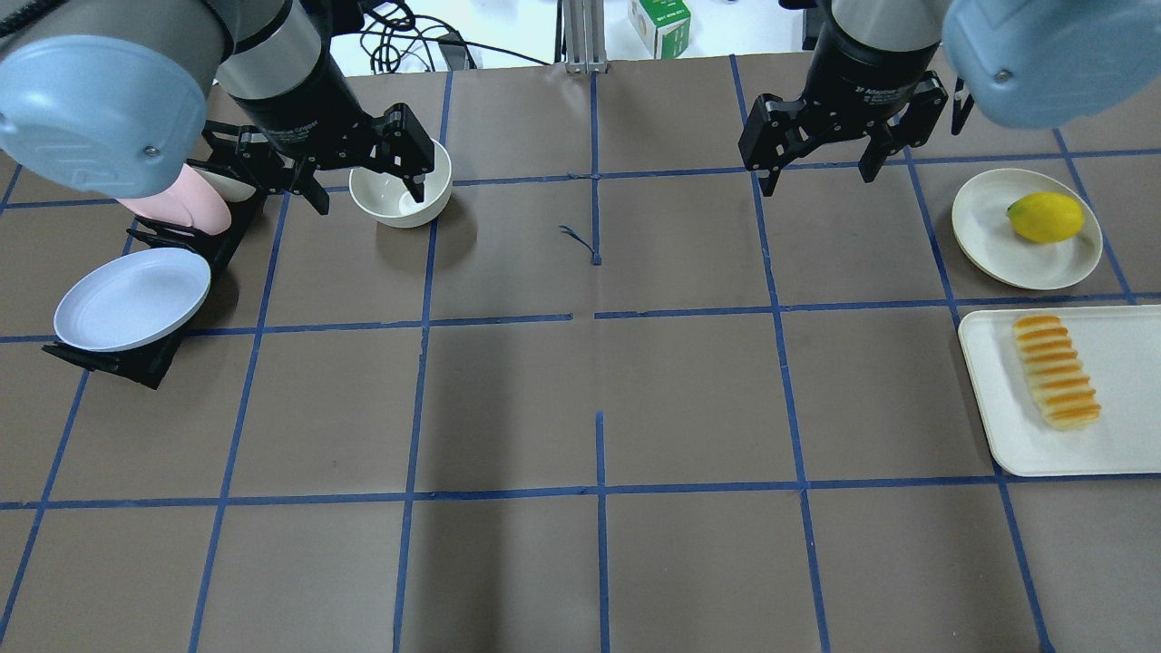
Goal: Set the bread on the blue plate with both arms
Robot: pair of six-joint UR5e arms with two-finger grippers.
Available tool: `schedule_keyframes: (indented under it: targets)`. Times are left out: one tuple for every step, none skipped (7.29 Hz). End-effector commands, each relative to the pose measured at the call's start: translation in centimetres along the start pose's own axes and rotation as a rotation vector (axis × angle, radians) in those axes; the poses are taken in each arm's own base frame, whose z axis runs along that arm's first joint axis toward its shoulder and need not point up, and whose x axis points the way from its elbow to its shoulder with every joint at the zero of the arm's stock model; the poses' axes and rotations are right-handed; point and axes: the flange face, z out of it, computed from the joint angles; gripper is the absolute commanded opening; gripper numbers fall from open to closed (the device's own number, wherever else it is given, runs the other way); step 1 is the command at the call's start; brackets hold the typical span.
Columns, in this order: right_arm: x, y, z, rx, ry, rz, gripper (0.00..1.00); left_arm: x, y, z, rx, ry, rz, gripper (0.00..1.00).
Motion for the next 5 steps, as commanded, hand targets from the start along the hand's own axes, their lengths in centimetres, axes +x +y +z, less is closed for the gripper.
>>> schedule_keyframes:
  targets:
    - [0.1,-0.1,0.0,0.004,0.002,0.010,1.00,-0.1,0.0,0.0,0.000,-0.002,-0.006,1.00]
    - [1.1,-0.2,0.1,0.001,0.000,0.029,1.00,-0.2,0.0,-0.1,0.001,-0.004,-0.008,1.00]
    - [1.7,-0.3,0.1,-0.002,0.002,0.043,1.00,-0.2,0.0,-0.1,0.001,-0.002,-0.008,1.00]
    - [2.0,-0.3,0.6,-0.012,0.012,0.040,1.00,-0.3,0.1,-0.2,0.002,-0.005,-0.006,1.00]
    - [3.6,-0.4,1.0,-0.025,0.018,0.061,1.00,-0.3,0.1,-0.2,0.003,-0.005,-0.006,1.00]
